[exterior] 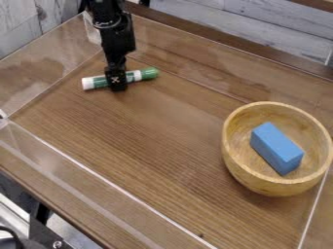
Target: Put the green marker in the brown bowl
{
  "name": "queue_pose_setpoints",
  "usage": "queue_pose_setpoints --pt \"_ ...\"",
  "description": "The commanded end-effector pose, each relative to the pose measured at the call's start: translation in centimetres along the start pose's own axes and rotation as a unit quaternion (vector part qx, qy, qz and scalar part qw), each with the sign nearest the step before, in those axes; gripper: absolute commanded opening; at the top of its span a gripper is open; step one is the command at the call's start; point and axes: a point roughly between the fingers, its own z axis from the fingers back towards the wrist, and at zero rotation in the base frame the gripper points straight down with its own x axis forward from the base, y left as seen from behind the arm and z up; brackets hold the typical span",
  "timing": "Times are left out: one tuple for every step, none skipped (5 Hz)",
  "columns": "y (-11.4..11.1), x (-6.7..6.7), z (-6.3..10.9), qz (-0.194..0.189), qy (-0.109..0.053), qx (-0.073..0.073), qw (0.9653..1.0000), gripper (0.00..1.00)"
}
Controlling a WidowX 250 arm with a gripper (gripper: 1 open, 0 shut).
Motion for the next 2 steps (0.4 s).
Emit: queue_pose_setpoints --pt "1.25 -0.14 1.19 0.003 -0.006 0.027 0.9996 0.0" --pt "1.13 -0.17 1.08 0.003 -0.005 0.026 0.9997 0.0"
